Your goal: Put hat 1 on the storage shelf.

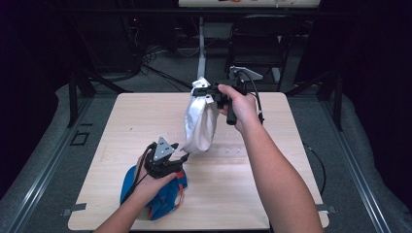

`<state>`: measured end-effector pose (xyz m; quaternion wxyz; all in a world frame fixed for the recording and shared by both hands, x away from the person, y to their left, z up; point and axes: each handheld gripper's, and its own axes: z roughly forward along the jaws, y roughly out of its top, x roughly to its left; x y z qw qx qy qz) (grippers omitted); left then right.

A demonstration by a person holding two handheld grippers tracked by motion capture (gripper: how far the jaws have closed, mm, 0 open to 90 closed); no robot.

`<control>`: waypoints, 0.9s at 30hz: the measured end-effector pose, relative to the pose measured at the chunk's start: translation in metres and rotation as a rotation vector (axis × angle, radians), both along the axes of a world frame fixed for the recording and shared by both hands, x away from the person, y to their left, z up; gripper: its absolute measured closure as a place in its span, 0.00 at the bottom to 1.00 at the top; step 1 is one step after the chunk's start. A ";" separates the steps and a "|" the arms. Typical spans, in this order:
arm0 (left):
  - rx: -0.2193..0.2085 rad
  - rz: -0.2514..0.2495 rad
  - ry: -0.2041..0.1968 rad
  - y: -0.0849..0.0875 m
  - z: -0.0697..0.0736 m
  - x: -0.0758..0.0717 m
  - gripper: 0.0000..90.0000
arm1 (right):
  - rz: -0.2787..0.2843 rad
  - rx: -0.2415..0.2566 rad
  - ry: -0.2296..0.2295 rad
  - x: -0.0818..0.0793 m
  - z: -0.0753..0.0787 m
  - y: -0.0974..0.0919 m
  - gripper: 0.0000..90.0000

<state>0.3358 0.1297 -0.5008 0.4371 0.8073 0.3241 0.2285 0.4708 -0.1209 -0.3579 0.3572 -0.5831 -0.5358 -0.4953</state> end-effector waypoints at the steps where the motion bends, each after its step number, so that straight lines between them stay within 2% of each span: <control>1: -0.004 0.002 0.009 -0.001 0.000 0.001 0.52 | -0.001 -0.003 0.000 0.000 0.000 0.000 0.87; 7: 0.011 0.019 0.003 -0.013 -0.002 0.006 0.53 | -0.009 -0.004 -0.002 -0.001 -0.001 -0.003 0.87; 11: 0.015 0.017 0.013 -0.015 0.000 0.008 0.65 | -0.009 -0.004 -0.004 -0.002 -0.001 -0.003 0.87; 16: 0.028 0.034 0.000 -0.011 0.001 0.008 0.82 | -0.010 -0.001 -0.002 -0.003 -0.002 -0.003 0.87; 24: 0.011 0.023 0.026 -0.004 0.001 0.011 0.89 | -0.010 -0.010 -0.007 -0.003 -0.004 0.001 0.87; 27: -0.027 0.021 0.045 0.001 0.000 0.014 0.90 | -0.006 -0.015 -0.004 -0.002 -0.006 0.003 0.88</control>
